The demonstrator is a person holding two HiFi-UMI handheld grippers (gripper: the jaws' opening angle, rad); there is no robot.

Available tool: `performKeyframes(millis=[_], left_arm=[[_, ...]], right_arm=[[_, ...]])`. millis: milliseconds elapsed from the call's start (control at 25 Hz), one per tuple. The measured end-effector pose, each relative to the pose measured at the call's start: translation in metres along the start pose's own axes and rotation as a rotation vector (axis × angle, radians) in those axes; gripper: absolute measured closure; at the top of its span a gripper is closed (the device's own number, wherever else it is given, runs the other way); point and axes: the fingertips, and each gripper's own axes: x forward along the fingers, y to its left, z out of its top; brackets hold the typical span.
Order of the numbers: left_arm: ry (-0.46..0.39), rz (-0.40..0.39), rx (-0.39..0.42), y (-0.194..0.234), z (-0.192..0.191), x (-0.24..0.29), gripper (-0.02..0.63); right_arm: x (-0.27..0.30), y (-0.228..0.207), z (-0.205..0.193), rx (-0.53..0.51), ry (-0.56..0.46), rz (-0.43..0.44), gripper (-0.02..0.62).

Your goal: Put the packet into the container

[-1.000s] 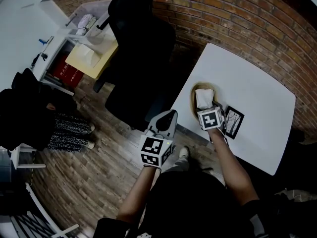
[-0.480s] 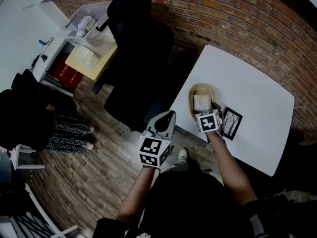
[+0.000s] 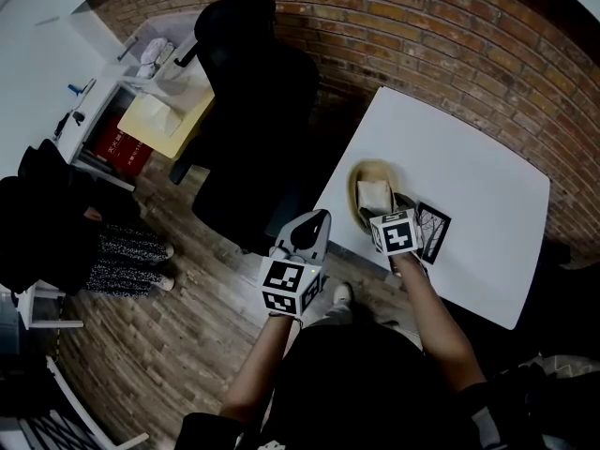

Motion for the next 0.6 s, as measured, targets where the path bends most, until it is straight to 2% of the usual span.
performKeyframes(millis=[240,480,600], left_arm=[[-0.009,-0.013,0.013,-0.008,0.005,0.003,0.598],[-0.01,-0.032,0.028,-0.024,0.008,0.011,0.598],[-0.012,-0.052,0.051,-0.037,0.012,0.016,0.598]], right_arm=[[-0.033,0.0,0.019,0.001,-0.105,0.033,0.206],[-0.07,-0.006,0.031,-0.019,-0.207,0.051,0.367],[-0.092,-0.01,0.037,-0.05,-0.269,0.039,0.479]])
